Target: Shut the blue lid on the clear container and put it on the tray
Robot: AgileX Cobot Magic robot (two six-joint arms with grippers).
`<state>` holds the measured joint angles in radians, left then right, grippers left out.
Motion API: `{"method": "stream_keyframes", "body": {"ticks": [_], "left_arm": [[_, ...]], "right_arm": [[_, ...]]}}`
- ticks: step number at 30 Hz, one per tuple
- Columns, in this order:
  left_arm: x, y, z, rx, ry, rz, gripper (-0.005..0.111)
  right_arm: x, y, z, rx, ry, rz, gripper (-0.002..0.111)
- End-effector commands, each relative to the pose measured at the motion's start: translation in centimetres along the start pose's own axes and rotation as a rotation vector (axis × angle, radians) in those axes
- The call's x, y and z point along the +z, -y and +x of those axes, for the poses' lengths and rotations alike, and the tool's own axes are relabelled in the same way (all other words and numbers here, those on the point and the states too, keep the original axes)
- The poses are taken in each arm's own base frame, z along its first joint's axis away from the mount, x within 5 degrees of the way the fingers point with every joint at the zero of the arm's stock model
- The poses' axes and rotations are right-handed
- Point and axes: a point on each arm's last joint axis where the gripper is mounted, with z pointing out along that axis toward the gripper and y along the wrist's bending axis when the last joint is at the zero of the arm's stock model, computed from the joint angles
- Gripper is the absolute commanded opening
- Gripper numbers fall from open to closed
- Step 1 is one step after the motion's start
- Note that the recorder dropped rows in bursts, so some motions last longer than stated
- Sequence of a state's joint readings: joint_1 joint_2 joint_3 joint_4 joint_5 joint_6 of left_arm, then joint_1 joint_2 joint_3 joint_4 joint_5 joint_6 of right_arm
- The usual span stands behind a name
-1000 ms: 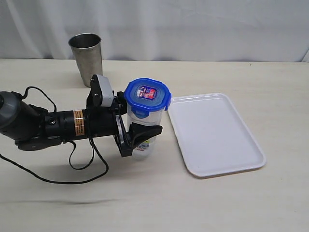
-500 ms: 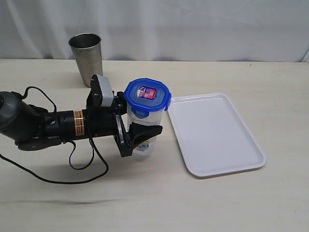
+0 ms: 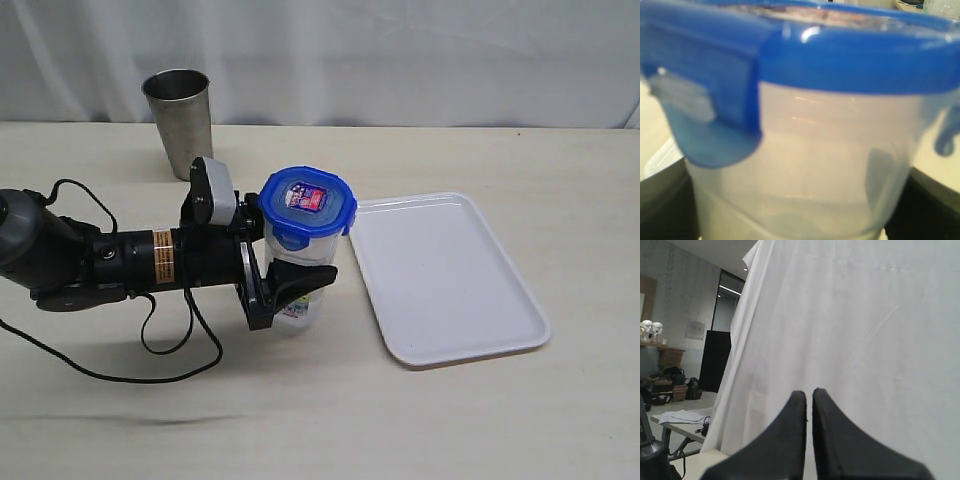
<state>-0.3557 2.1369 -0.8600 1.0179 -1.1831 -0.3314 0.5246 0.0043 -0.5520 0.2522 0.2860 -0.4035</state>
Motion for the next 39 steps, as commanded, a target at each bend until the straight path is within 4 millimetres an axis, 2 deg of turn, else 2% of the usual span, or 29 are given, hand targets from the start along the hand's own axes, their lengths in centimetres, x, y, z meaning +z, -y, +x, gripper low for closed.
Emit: {"method": "stream_keyframes", "body": {"ticks": [1,7,11,18,29,36,39], "left_arm": [[0.0,0.0,-1.0,0.007,0.051,0.006,0.0],[0.0,0.0,-1.0,0.007,0.051,0.006,0.0],[0.0,0.0,-1.0,0.006,0.051,0.004,0.0],[0.0,0.0,-1.0,0.006,0.051,0.004,0.0],[0.0,0.1,-1.0,0.007,0.05,0.008,0.0],[0.0,0.1,-1.0,0.006,0.049,0.009,0.0],[0.0,0.1,-1.0,0.006,0.049,0.009,0.0]], "right_arm": [[0.4,-0.2,1.8,-0.043,-0.068,0.072,0.005],[0.9,0.0,4.6,-0.149,-0.206,0.303,0.005],[0.8,0.3,5.0,-0.185,-0.241,0.433,0.005],[0.8,0.4,5.0,-0.216,-0.258,0.5,0.005],[0.4,1.0,5.0,-0.452,-0.348,0.565,0.005],[0.4,1.0,5.0,-0.456,-0.349,0.566,0.005],[0.5,1.0,5.6,-0.453,-0.36,0.563,0.005]]}}
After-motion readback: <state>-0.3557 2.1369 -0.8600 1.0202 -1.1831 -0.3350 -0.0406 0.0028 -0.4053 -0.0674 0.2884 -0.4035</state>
